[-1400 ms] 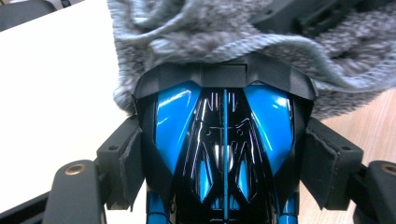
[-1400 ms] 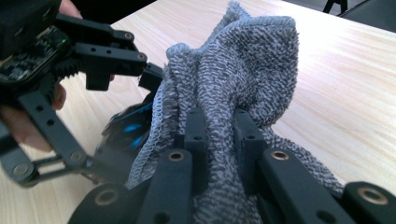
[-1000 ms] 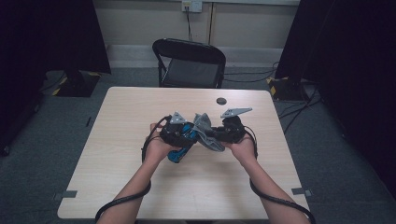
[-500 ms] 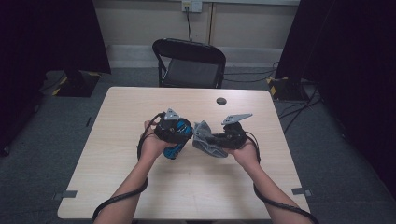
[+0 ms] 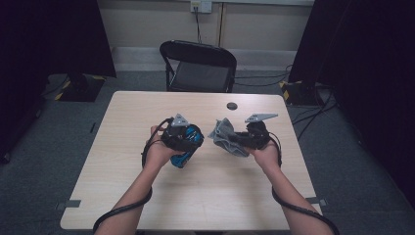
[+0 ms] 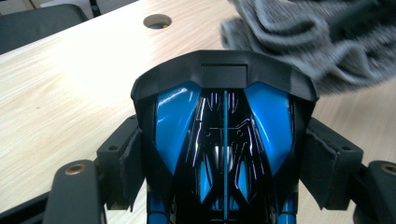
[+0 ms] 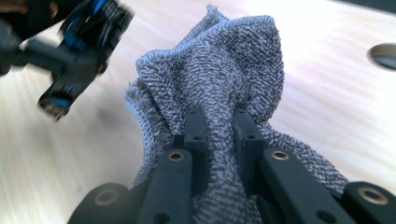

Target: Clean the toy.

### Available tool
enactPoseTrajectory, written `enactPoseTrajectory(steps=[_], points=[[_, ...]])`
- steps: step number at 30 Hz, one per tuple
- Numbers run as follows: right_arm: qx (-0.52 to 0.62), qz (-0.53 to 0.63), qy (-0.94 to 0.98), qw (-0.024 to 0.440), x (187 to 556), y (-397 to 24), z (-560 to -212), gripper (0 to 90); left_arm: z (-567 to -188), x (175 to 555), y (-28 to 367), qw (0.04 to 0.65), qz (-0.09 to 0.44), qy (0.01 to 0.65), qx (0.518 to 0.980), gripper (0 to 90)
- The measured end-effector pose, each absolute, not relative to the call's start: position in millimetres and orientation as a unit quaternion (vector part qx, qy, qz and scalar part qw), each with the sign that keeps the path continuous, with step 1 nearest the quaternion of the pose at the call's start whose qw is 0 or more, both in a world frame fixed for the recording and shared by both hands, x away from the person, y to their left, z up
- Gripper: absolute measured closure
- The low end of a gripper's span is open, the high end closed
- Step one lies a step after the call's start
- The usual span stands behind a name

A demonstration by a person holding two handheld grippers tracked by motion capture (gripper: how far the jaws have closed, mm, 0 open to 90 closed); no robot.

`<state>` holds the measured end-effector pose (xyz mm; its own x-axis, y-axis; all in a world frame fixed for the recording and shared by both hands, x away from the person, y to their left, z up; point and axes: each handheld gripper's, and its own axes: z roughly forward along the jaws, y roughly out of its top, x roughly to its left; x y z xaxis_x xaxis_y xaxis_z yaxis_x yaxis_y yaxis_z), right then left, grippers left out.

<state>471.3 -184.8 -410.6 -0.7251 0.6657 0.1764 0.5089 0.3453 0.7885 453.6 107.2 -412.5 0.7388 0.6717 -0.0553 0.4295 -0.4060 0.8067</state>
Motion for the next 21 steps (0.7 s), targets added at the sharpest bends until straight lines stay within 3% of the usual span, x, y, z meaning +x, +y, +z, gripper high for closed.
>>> enactPoseTrajectory(steps=[8, 21], points=[[0.362, 0.456, 0.806, 0.11, 480.3, -175.1, -388.9, 79.6, -407.0, 448.9, 92.0, 0.437, 0.128, 0.311, 0.834, 25.5], [0.346, 0.465, 0.808, 0.108, 484.6, -150.2, -374.5, 79.6, -412.9, 444.3, 74.5, 0.435, 0.113, 0.298, 0.842, 25.5]])
